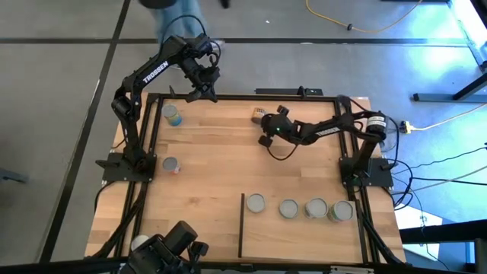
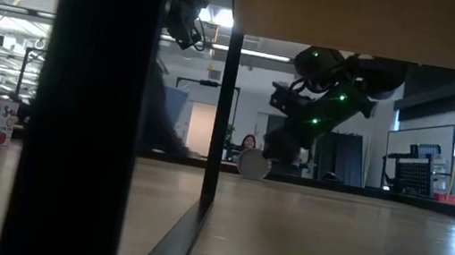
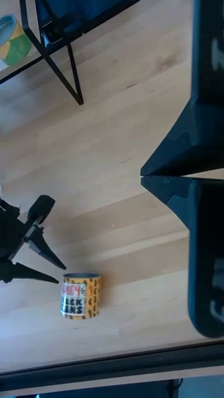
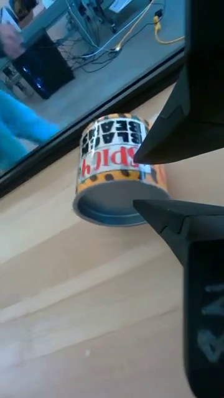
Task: Pick and place cans onto a shelf
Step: Put the yellow canned black beans on the shelf aligned with the other pink canned chicken soup
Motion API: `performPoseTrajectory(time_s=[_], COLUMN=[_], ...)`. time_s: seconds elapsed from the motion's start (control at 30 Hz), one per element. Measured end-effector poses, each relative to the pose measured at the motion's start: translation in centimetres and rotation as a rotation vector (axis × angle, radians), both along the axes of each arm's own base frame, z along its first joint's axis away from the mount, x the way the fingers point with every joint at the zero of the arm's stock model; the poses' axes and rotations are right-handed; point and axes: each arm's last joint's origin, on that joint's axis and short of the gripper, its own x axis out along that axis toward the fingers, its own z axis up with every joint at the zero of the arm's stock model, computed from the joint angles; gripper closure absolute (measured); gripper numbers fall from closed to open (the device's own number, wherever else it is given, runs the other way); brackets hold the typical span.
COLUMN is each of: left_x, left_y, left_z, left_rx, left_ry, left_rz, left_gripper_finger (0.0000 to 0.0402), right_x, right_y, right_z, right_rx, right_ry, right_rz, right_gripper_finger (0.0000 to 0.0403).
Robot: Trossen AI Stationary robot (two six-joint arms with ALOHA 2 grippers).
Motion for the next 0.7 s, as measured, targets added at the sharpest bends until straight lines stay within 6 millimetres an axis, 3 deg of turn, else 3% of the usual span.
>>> performPoseTrajectory(time_s=[0.3, 0.47, 0.7], left_x=[0.0, 0.0, 0.0], left_y=[0.0, 0.0, 0.0], left_z=[0.0, 0.0, 0.0], left_rx=[0.000, -0.002, -0.003], left_ry=[0.001, 0.003, 0.002], left_rz=[0.001, 0.004, 0.004], left_gripper_finger=[0.0401, 0.0401, 0.0401], right_x=[2.3, 3.9, 4.3], right_y=[-1.0, -1.8, -2.8], right_z=[-0.9, -0.2, 0.6], right_rx=[-0.056, -0.119, -0.136], right_ry=[0.033, 0.033, 0.015], right_rz=[-0.001, -0.064, -0.103], right_gripper_finger=[0.0299, 0.0299, 0.0299])
